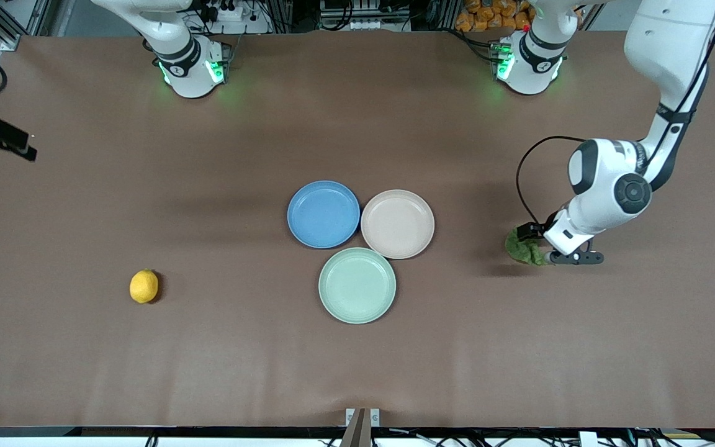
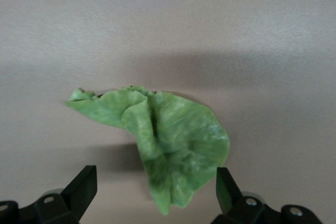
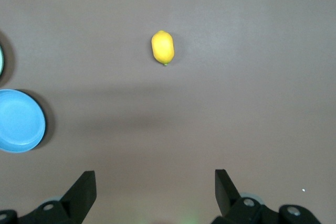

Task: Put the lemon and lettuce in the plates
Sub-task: 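Lower the left gripper onto the green lettuce leaf, then grasp the lettuce with the left gripper while the right gripper reaches the lemon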

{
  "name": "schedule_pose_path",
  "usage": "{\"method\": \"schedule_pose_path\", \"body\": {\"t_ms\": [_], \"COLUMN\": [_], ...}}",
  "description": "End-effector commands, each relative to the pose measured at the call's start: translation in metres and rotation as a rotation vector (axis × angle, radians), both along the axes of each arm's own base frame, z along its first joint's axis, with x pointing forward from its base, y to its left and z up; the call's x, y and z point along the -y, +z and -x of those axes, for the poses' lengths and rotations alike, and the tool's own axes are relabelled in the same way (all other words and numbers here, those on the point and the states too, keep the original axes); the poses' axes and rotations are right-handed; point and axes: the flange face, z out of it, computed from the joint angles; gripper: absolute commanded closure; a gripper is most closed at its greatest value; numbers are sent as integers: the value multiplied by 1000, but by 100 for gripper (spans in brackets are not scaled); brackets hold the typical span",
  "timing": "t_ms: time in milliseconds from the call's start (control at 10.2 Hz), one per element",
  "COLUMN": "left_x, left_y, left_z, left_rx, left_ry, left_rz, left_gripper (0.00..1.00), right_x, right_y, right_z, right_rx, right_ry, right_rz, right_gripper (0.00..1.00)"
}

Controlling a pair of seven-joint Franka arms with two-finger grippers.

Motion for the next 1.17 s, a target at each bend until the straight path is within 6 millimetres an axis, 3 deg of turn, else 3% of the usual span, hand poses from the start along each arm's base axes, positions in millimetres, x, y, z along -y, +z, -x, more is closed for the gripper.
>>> {"method": "schedule_pose_path", "body": {"t_ms": [0, 195, 293, 488, 878, 976, 1073], "left_x": [2, 4, 3, 6, 4, 1, 1], "left_y": [-18, -20, -21, -22, -11, 7, 30], "left_z": [-2, -7, -9, -12, -15, -17, -18], "left_rx": [8, 17, 19, 29, 49, 65, 61], "left_ry": [26, 25, 25, 24, 45, 46, 41], "left_rz": [14, 17, 17, 19, 16, 12, 6], "left_gripper": [8, 31, 50, 100, 100, 100, 100], "right_x": [13, 28, 33, 31, 22, 8, 8], "right_y": [-47, -97, -124, -166, -261, -275, -280], "right_z": [-35, -64, -76, -96, -125, -128, -129], "right_rx": [-11, -15, -25, -20, -34, -32, -28], "right_ry": [-29, -46, -48, -42, -26, -13, -13], "right_rz": [-11, -15, -16, -13, -15, -13, -13], "right_gripper": [0, 0, 0, 0, 0, 0, 0]}}
